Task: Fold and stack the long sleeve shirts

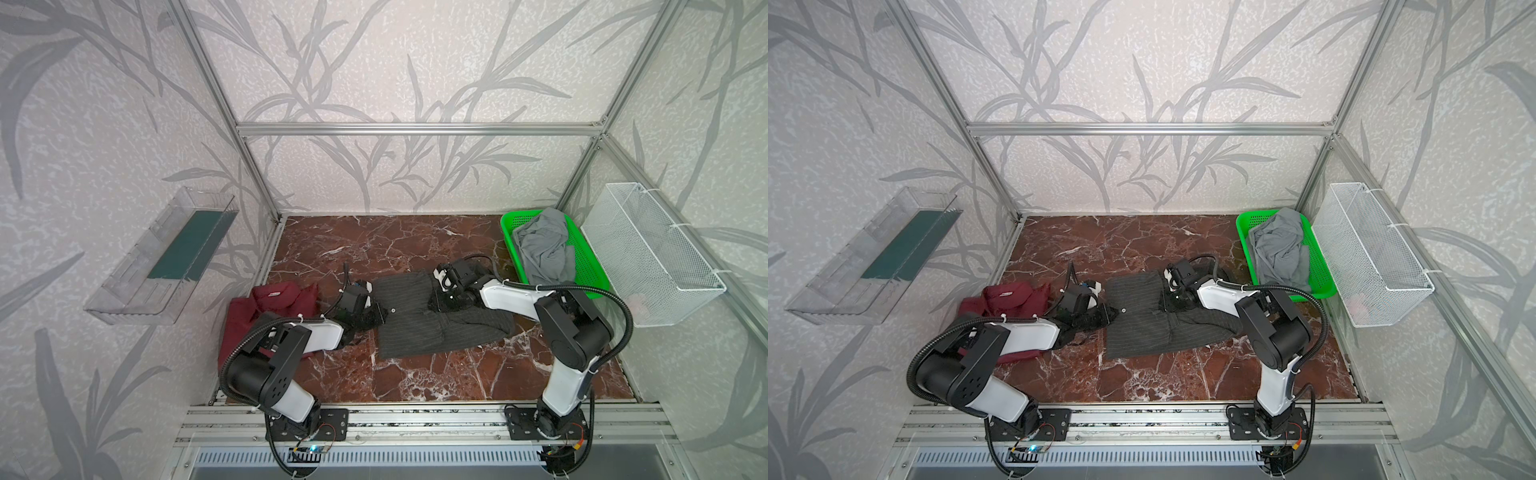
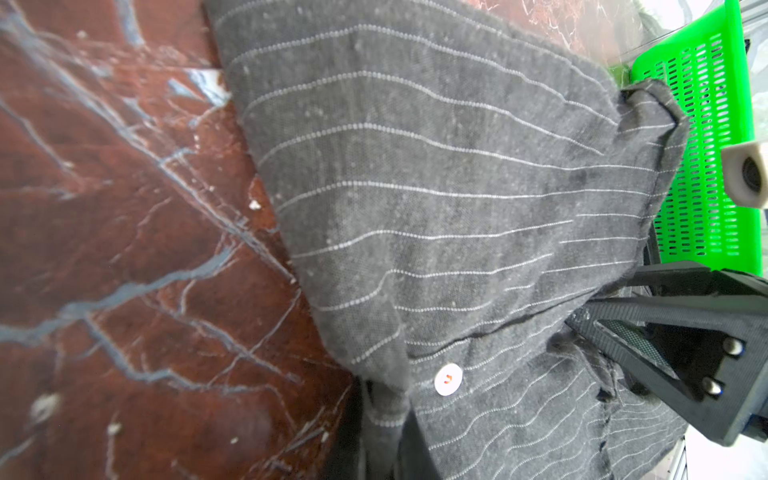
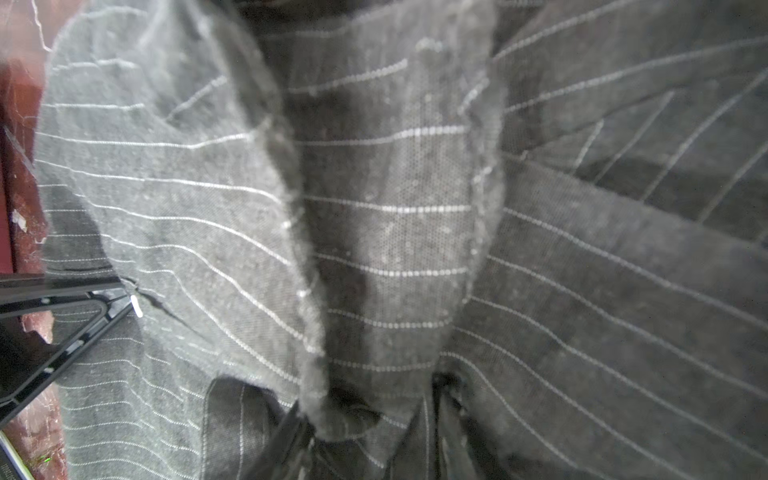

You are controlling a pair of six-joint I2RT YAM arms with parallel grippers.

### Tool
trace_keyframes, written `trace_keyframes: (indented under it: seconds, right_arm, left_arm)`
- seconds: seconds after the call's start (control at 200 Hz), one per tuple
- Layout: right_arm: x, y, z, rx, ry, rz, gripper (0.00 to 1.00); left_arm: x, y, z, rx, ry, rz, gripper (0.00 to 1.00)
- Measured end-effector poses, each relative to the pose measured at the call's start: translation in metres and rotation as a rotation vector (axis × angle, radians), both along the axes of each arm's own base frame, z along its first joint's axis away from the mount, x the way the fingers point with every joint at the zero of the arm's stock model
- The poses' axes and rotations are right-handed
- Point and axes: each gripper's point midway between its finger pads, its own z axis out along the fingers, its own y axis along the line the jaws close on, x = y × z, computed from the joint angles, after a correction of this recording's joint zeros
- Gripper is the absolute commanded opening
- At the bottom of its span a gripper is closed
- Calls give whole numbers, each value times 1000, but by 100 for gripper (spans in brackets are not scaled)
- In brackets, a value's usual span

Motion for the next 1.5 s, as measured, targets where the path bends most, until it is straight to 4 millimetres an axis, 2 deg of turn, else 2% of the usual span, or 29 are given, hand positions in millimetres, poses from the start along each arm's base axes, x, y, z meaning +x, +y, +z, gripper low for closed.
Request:
trace_keyframes:
  seconds: [0.115,0.355,0.58,0.695,0.79,0.92,1.065,1.2,1.32,1.425,1.5]
  right_arm:
    - [0,0,0,5,-1,1,46]
    - [-6,0,11,28,-2,0,47]
    - [-9,-1,50,67,-58,4,49]
    - [-8,-3,67,83,-92,6,49]
    - [-9,-11,70,80,-92,-7,49]
    - [-13,-33,65,64,-75,-53,49]
    - [-24,-53,60,48,-52,-88,49]
    - [-39,-58,58,49,-32,-84,48]
    - [-58,-62,64,79,-27,-67,48]
    - [-75,-60,75,113,-40,-21,49]
    - [-92,-51,80,124,-57,45,49]
  left_arm:
    - [-6,3,10,1,16,10,0]
    - [-6,16,68,53,-20,67,0]
    - [-15,45,72,246,110,129,0]
    - [-17,58,84,343,151,137,0]
    - [-17,67,96,418,164,134,0]
    - [-14,78,110,527,182,113,0]
    - [-11,90,115,657,231,77,0]
    - [-6,97,116,757,277,39,0]
    - [-4,104,122,819,289,22,0]
    - [-2,107,132,850,280,16,0]
    - [0,108,138,863,275,11,0]
